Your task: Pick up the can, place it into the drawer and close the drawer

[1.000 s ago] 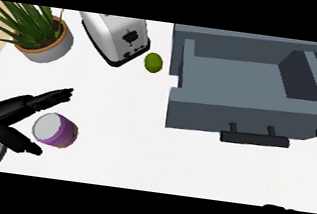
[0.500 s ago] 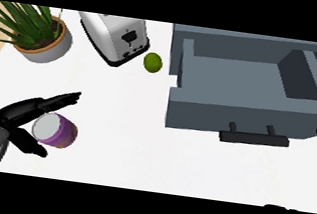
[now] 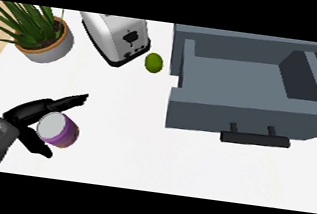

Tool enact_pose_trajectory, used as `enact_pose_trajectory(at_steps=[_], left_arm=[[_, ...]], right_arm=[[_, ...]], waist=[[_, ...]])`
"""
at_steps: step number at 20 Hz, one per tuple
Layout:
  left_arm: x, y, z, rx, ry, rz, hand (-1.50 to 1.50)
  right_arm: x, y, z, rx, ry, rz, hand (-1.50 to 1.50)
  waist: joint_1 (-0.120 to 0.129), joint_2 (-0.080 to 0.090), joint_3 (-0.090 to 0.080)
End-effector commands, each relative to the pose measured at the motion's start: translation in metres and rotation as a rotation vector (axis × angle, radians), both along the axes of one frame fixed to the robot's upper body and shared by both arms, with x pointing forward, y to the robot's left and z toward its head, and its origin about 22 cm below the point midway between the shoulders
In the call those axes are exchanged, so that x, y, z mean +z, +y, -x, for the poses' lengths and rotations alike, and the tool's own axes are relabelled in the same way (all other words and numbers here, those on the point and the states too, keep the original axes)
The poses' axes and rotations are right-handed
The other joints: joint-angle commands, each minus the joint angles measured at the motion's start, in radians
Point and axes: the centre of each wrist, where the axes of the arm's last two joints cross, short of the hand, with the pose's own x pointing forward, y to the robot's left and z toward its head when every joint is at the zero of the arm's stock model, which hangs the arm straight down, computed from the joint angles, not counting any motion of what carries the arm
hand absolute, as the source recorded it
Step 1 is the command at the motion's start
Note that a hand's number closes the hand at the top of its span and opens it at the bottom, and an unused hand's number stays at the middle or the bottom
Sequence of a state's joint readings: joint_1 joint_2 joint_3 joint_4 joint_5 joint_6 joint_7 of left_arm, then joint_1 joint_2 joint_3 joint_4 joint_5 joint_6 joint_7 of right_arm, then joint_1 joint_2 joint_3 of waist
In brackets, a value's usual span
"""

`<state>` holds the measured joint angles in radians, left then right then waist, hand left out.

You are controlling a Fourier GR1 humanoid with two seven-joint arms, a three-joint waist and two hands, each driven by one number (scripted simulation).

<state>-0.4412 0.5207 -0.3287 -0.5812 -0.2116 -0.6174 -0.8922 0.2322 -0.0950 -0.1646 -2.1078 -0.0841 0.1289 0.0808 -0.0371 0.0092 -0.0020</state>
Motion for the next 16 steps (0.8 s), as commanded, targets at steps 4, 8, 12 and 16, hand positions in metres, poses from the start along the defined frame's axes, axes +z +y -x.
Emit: enact_pose_trajectory(at_steps=[4, 8, 12, 16], left_arm=[[-0.020, -0.014, 0.005, -0.111, 0.083, 0.195, -1.50], [-0.024, -0.025, 0.003, -0.137, 0.095, 0.207, -1.50], [-0.015, -0.023, -0.005, -0.153, 0.097, 0.211, -1.50], [-0.029, -0.035, 0.006, -0.187, 0.094, 0.214, -1.50]], right_arm=[[-0.003, -0.009, 0.003, -0.009, 0.010, -0.007, -1.50], [-0.004, -0.004, 0.004, 0.009, 0.002, 0.004, -1.50], [-0.004, 0.002, 0.011, -0.001, 0.014, 0.000, -1.50], [-0.001, 0.005, 0.013, 0.011, -0.001, -0.017, -1.50]], waist=[[0.001, 0.001, -0.001], [0.003, 0.001, -0.001], [0.002, 0.000, -0.001], [0.005, -0.001, -0.001]])
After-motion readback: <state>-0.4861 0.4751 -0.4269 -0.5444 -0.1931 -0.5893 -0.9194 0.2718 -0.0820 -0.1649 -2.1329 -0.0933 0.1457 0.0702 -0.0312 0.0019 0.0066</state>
